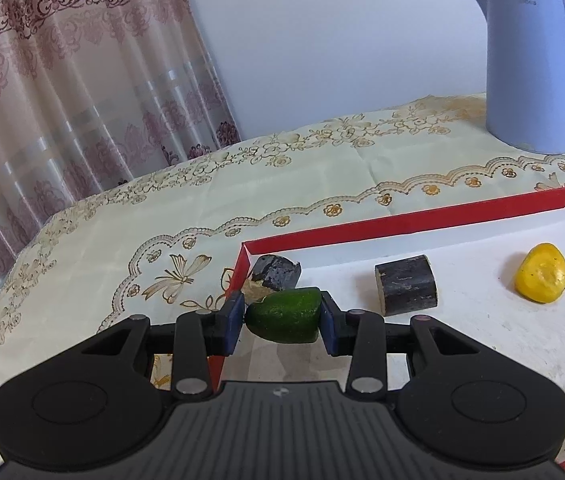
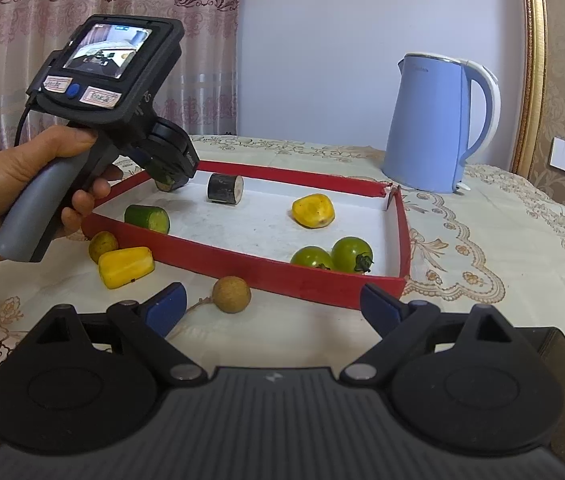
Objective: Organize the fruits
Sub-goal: 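Open the left gripper to drop the lime piece and withdraw, then grasp the brown longan by its body with the right gripper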
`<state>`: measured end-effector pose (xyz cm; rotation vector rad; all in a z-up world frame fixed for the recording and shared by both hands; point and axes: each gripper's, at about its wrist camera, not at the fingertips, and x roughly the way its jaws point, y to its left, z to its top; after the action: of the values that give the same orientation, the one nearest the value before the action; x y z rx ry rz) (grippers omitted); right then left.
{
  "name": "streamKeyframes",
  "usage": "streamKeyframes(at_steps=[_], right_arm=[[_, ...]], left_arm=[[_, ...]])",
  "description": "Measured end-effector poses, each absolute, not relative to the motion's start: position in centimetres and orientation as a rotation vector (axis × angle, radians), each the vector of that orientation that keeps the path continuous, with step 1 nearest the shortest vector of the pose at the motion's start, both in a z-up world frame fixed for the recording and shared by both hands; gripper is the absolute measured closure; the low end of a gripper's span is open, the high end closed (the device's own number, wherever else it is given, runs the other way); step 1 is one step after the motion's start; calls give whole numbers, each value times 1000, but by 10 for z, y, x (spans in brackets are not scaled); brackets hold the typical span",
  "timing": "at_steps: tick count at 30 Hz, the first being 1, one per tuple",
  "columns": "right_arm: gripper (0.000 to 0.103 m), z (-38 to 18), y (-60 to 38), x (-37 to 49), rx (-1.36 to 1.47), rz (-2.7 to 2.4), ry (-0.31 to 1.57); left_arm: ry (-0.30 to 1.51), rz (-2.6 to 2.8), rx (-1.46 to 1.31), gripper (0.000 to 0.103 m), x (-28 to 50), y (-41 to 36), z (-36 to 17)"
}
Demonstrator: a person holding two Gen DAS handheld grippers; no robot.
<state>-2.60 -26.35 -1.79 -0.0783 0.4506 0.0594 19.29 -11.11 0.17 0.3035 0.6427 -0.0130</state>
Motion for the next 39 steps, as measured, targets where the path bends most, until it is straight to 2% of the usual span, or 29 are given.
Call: streamKeyframes(at_steps=[8, 9, 12, 13, 21, 24, 34, 39], right_arm=[[10, -18, -261, -25, -88, 56, 454], [10, -18, -260, -25, -89, 58, 455], [11, -18, -259, -24, -88, 71, 458], [12, -18, -259, -23, -87, 77, 463], [14, -20, -252, -17, -68, 105, 497], [14, -19, -247, -18, -83, 98, 487], [14, -16, -246, -12, -36, 74, 475], [18, -19, -241, -5, -43, 63, 510]], left_arm=[[667, -6, 292, 62, 195, -109, -2], [659, -2, 293, 57, 194, -109, 0], [631, 17, 298, 28, 189, -107, 6], [613, 25, 300, 25, 186, -105, 8], [579, 58, 269, 24, 160, -84, 17], [581, 82, 237, 18, 150, -70, 15], [586, 208, 74, 17, 132, -11, 5], [617, 226, 30, 17, 136, 5, -6]])
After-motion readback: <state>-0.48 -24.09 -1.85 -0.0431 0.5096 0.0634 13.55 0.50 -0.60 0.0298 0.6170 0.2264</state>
